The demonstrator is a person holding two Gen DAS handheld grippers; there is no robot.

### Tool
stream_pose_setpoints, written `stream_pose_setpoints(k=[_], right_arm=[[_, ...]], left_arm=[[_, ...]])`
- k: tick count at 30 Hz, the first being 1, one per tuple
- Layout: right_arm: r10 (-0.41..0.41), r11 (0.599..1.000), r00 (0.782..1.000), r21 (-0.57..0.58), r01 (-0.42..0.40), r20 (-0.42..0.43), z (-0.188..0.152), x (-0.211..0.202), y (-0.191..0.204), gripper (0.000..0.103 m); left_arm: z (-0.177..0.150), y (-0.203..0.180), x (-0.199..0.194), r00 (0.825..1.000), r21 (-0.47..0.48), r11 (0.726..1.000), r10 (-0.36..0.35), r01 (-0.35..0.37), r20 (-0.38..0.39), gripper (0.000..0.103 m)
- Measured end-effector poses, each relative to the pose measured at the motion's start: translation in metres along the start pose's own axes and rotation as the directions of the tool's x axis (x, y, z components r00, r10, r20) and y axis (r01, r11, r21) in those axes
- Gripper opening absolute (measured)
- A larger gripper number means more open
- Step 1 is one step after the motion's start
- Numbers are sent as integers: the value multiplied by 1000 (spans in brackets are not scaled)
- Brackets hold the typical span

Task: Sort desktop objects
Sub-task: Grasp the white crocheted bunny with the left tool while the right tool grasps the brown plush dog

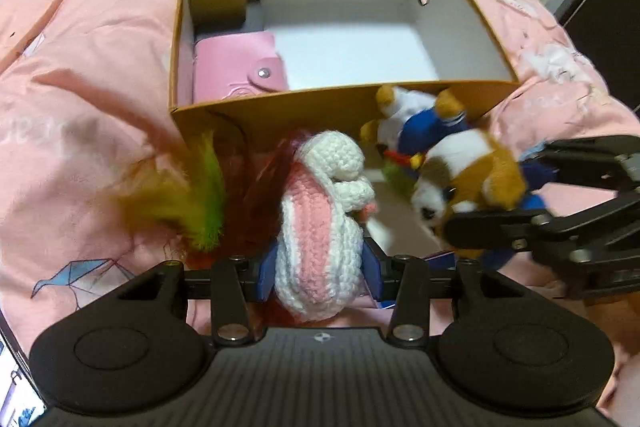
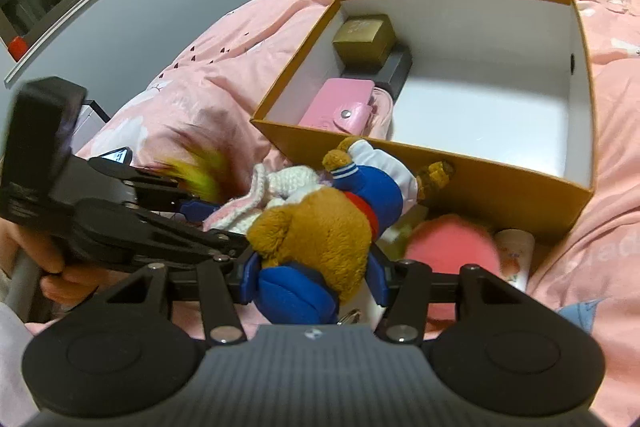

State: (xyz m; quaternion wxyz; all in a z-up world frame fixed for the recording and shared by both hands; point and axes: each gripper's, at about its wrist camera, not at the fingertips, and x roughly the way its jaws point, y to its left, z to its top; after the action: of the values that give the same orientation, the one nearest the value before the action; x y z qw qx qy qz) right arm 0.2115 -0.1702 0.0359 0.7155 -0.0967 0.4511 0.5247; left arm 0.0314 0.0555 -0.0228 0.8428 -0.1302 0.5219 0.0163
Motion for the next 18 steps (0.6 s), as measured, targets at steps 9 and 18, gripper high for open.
stream_pose_setpoints(k=[9,18], right_arm=[[19,993,997,117,-10,-74,-12,23,-21,57],[25,989,993,147,-8,-112,-12,28,-24,62]], left_arm=[[3,7,27,998,-25,1000,-20,19,-51,54],[1,12,27,998,-23,998,-62,62,-29,58]])
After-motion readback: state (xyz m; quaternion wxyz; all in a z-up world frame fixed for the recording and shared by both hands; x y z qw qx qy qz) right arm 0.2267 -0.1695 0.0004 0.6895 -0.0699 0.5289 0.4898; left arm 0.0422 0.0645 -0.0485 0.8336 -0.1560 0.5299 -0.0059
